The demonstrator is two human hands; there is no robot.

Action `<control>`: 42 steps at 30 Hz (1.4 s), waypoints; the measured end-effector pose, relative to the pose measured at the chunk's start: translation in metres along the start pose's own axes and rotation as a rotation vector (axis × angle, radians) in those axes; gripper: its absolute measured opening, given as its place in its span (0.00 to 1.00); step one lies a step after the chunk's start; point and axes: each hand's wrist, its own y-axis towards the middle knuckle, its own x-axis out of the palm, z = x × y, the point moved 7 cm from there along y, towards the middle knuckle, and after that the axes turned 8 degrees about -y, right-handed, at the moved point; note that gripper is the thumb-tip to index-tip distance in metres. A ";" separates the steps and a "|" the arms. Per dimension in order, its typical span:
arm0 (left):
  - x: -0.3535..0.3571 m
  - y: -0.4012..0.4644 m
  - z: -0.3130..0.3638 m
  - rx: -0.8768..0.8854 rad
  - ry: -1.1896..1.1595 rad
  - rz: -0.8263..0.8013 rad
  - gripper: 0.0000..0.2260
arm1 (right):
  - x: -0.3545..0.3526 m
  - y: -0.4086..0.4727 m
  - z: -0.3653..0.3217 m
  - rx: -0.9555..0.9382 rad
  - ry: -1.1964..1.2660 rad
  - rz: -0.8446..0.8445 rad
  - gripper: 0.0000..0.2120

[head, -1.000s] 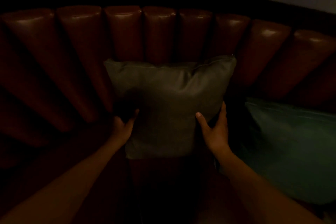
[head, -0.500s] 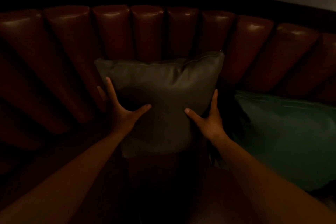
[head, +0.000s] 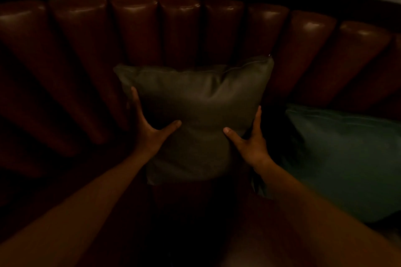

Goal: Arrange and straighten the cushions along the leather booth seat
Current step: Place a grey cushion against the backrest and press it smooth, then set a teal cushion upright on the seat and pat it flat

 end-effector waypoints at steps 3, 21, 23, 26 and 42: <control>0.002 -0.011 0.009 -0.004 0.065 0.037 0.56 | -0.009 -0.009 -0.007 -0.065 -0.055 0.047 0.55; 0.185 -0.109 0.079 0.363 0.971 -0.443 0.42 | -0.254 -0.021 0.028 -0.099 -1.041 0.204 0.48; 0.190 -0.114 0.080 0.332 1.019 -0.421 0.45 | -0.271 -0.022 0.058 -0.070 -1.121 0.041 0.55; 0.202 -0.124 0.085 0.258 1.018 -0.395 0.46 | -0.280 -0.022 0.075 -0.112 -1.179 -0.046 0.62; 0.323 -0.194 0.089 -0.590 0.027 -0.557 0.40 | -0.288 -0.015 0.092 -0.292 -1.195 0.073 0.43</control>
